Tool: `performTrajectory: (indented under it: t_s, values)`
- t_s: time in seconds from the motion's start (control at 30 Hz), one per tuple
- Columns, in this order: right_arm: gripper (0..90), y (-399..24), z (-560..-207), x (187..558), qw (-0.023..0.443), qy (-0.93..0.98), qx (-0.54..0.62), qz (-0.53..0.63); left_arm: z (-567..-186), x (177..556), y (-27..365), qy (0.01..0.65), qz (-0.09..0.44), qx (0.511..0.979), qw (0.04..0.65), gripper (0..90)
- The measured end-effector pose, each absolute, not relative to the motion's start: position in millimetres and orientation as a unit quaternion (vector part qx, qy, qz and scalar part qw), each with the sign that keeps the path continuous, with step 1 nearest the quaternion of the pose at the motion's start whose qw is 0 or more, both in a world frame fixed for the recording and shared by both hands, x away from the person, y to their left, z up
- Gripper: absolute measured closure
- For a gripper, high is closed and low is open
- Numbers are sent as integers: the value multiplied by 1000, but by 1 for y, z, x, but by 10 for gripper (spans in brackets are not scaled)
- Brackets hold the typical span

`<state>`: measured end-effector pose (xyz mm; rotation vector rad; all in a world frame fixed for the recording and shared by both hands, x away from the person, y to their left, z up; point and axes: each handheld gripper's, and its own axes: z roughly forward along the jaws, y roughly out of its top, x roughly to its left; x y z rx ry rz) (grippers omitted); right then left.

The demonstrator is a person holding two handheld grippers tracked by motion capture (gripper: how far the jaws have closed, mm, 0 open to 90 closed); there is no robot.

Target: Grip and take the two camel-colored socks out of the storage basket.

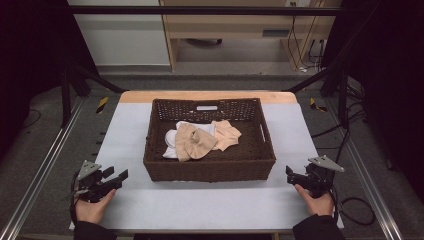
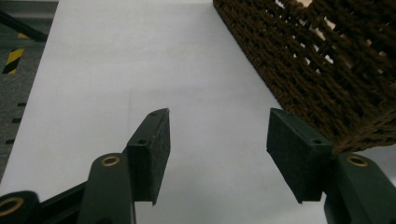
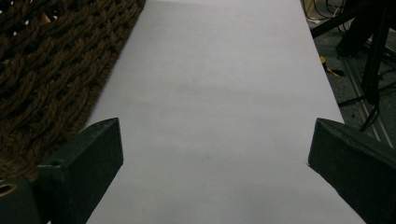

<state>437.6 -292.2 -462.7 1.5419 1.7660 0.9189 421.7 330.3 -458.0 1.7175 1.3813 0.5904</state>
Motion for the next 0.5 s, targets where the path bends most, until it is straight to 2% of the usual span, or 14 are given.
performTrajectory:
  t_s: [0.2,0.5]
  values:
    - [40,-291,-461,437,317,672,570,351,-452,421,328,549,235,679,427,401]
    - [43,-288,-463,439,305,684,565,345,-439,419,325,541,238,674,443,384]
